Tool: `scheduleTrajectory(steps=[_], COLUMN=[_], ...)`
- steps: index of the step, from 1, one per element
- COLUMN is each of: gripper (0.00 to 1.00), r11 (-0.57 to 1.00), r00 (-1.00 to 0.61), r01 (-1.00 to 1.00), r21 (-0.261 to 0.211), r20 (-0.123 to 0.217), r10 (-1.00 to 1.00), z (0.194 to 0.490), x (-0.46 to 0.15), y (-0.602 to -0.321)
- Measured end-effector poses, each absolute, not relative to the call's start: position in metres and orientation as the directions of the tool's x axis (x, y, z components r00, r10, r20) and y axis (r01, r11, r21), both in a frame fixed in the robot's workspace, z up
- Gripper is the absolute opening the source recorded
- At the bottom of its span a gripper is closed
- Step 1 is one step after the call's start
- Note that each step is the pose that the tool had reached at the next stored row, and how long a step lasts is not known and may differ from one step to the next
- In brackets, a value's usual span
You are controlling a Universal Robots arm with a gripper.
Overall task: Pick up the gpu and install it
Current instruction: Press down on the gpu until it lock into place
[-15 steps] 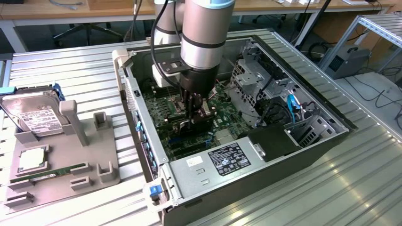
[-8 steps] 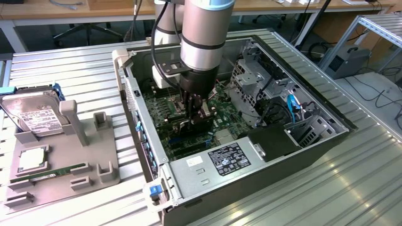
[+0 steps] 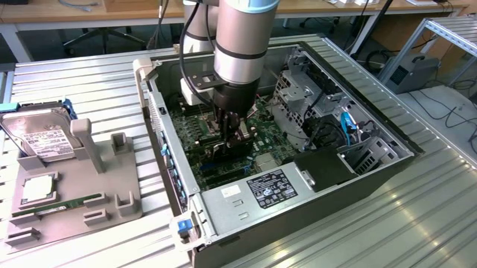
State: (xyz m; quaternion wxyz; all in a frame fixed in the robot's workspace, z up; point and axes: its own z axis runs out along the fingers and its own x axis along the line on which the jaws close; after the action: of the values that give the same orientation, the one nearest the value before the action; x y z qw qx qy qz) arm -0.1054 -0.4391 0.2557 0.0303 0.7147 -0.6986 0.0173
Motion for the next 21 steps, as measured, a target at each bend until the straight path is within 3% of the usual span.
scheduleTrajectory(steps=[16, 21], gripper=[0.26, 0.26], r11=[-0.022, -0.022], r00=[0.023, 0.023], r01=[-1.0, -1.0], r21=[0.019, 0.019], r20=[0.067, 0.067], r10=[-0.997, -0.997], z=[0.256, 0.268], x=[-0.105, -0.105], y=[-0.439, -0.439])
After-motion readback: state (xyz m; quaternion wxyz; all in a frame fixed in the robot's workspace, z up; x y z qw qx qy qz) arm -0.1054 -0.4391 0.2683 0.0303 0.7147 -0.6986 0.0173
